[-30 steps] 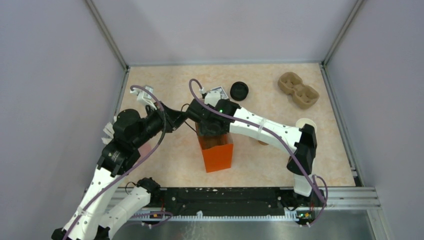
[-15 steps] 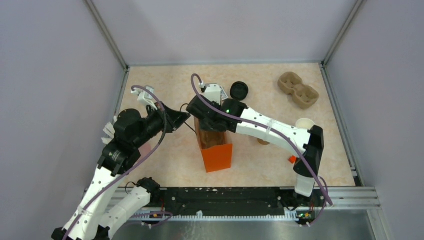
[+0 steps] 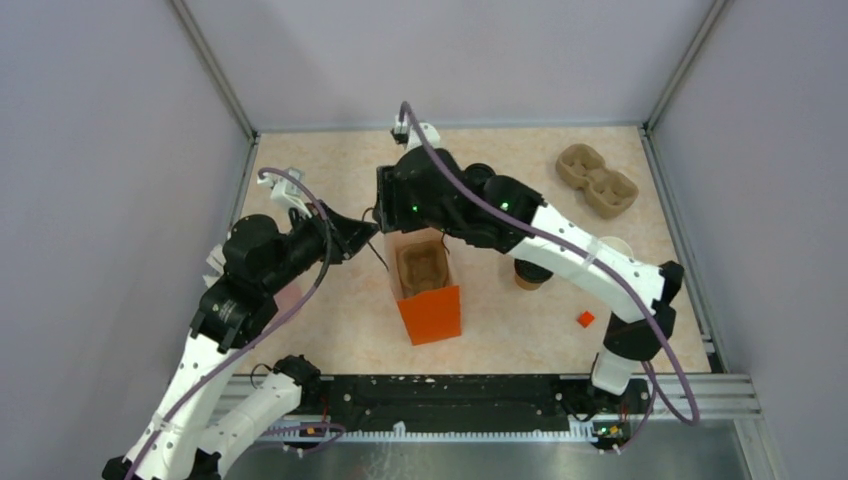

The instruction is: Pack the takeout coffee

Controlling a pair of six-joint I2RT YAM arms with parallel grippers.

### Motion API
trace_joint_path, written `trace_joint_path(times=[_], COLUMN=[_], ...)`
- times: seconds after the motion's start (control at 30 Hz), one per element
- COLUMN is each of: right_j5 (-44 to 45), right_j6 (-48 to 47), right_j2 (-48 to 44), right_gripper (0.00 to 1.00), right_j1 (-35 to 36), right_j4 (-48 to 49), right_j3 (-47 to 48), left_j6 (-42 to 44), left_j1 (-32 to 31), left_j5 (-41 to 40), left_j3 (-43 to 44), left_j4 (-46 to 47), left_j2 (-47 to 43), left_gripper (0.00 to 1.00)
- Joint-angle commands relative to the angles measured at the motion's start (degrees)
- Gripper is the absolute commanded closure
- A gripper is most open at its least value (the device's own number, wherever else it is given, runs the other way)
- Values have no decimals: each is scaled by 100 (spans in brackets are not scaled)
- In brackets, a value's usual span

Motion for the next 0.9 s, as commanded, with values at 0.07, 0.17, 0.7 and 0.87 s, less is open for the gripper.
trace_joint_path(times=[0.07,0.17,0.7,0.87], right_j5=[-542,-474,-2588,-4102], right_j6=[-481,-837,-4728,-5161], right_j2=[-863,-1247,-1721,-1044], right_gripper=[51,50,29,32], right_j1=[71,71,-1823,-2540], right_j4=[944,1533,1984,1553], right_j3=[442,68,-1396,-872], left_j6=[186,327,897,1141], left_j1=[-19,-19,-19,-19], left_j5=[130,88,-265,-367], left_j3=[555,910,1205,1302], left_j4=[-501,-966,-1801,-2151], left_j2=[110,208,172,90], left_gripper=[32,20,1,1])
